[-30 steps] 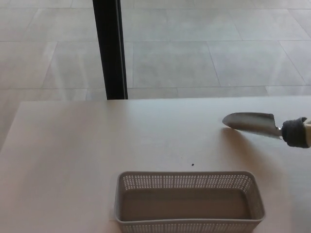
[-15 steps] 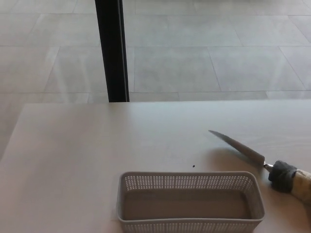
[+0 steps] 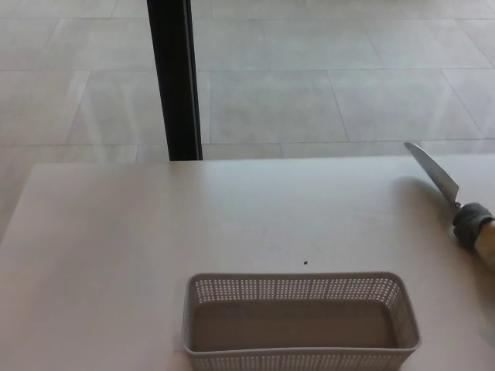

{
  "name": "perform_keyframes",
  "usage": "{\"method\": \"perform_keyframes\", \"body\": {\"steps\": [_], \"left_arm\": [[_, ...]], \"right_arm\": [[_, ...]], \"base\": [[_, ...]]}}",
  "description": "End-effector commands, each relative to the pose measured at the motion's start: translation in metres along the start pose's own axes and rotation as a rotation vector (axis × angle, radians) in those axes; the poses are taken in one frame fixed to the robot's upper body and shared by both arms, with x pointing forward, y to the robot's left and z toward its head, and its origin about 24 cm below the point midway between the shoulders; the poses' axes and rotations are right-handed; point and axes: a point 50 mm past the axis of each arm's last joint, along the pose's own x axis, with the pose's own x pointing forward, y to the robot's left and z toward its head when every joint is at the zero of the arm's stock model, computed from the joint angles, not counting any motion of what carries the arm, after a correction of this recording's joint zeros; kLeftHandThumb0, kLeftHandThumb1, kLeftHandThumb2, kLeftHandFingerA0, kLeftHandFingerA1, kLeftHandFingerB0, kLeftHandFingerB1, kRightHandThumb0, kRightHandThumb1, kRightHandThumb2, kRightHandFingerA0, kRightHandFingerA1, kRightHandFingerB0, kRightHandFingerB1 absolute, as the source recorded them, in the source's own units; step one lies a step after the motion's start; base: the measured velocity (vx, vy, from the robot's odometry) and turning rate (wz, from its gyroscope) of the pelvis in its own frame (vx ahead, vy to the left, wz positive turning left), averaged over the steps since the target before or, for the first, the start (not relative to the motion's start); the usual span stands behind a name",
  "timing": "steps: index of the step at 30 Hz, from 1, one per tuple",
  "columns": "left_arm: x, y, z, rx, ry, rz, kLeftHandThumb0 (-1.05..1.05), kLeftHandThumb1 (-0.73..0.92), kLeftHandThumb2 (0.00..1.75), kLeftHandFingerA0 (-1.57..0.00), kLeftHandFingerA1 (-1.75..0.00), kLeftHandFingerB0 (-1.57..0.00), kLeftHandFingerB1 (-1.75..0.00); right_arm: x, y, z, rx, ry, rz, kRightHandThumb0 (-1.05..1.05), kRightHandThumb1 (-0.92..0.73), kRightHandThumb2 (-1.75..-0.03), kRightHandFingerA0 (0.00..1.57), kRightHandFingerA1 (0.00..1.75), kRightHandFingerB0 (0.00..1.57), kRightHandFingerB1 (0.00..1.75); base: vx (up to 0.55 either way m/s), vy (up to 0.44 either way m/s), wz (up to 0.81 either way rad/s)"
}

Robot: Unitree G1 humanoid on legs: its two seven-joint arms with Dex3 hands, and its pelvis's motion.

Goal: A garden tool is kept on the righthand side and a container is kept on the lefthand side on a desk infront of the robot. the robot uses its right hand to pick up the garden tool and makes a scooping motion inside the container

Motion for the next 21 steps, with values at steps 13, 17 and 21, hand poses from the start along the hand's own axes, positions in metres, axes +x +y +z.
{"method": "perform_keyframes", "body": {"steps": [13, 17, 21], "left_arm": [[-0.001, 0.005, -0.003, 0.028, 0.016, 0.028, -0.52, 0.73, 0.62, -0.55, -0.63, -0.49, -0.48], [-0.001, 0.006, -0.004, 0.008, 0.017, 0.023, -0.5, 0.71, 0.61, -0.56, -0.61, -0.49, -0.48], [-0.002, 0.007, -0.004, 0.048, 0.016, 0.034, -0.51, 0.71, 0.62, -0.58, -0.61, -0.51, -0.48]], "right_arm": [[-0.034, -0.039, -0.014, 0.025, 0.079, 0.29, -1.05, -0.77, -1.04, 0.0, 0.0, 0.0, 0.02], [-0.045, -0.062, -0.011, 0.069, 0.027, 0.212, -1.05, -0.92, -0.74, 0.0, 0.0, 0.0, 0.0], [-0.062, -0.099, -0.013, 0.123, -0.008, 0.104, -1.01, -0.75, -1.11, 0.0, 0.0, 0.0, 0.03]], "base": [[0.0, 0.0, 0.0], [0.0, 0.0, 0.0], [0.0, 0.0, 0.0]]}}
